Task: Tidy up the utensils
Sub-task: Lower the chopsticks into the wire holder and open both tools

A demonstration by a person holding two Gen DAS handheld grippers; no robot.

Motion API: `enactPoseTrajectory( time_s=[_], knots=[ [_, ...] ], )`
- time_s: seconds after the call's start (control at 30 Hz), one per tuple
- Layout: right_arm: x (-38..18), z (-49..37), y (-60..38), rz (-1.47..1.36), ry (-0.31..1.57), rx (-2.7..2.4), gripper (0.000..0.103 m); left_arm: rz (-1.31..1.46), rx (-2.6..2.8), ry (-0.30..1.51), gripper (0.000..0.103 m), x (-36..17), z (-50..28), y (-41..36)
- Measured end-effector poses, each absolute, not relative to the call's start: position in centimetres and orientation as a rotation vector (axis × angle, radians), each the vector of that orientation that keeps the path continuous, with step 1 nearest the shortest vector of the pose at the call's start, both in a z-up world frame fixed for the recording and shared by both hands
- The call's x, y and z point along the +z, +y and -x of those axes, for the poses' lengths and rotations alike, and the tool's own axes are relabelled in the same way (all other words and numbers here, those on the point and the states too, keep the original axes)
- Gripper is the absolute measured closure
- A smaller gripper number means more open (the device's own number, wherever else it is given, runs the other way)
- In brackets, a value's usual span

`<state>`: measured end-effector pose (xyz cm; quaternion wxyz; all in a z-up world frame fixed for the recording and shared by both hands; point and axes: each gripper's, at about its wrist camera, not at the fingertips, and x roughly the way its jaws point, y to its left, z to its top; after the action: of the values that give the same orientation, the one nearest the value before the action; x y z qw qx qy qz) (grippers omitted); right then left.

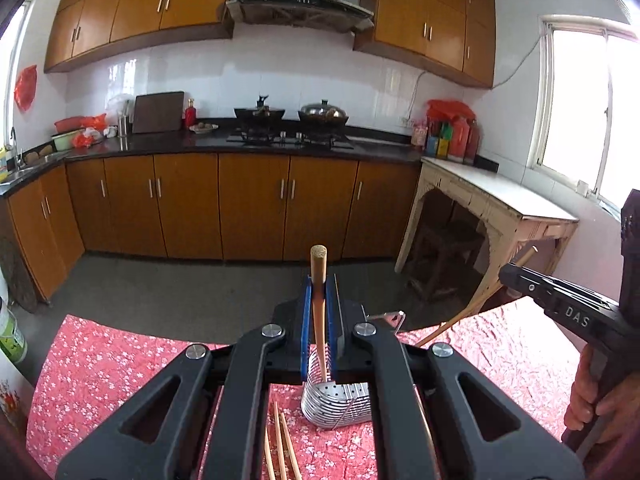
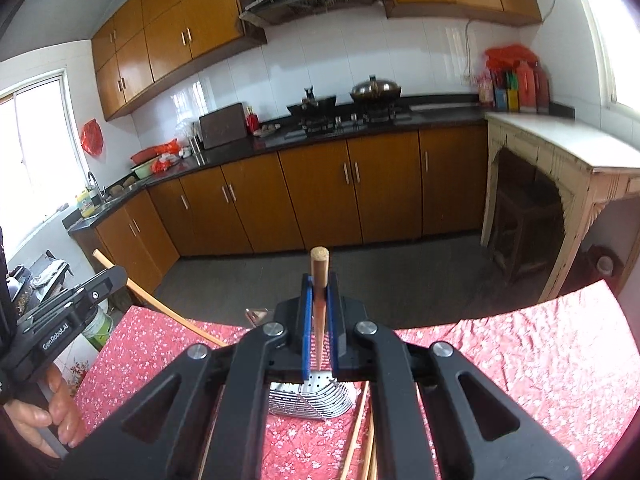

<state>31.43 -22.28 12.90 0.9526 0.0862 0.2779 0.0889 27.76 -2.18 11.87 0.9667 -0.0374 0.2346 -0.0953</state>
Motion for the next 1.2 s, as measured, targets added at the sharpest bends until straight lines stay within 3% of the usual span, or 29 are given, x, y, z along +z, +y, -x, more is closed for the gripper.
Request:
enactPoseTrajectory(
  time_s=[0.5,0.7,0.87,1.2],
  knots=[
    [9.1,-33.1,-23.2,-0.264,0.643,0.206,0.095,0.085,-0.183,0.548,0.097,9.9,-29.1,-1.7],
    [9.2,-32.6,-23.7,-0.271,0.634,0.177,0.083,0.074,-0.163,0.542,0.095,10.2,-28.8,-1.7],
    [9.9,-31.3,-24.4,-0.275,0.605,0.156,0.072,0.093,-0.139,0.52,0.065,10.6,-28.0,-1.2],
    [11.6,-27.0,-26.0,-0.256,0.523,0.124,0.068,0.116,-0.1,0.466,0.064,12.0,-25.4,0.9]
  ],
)
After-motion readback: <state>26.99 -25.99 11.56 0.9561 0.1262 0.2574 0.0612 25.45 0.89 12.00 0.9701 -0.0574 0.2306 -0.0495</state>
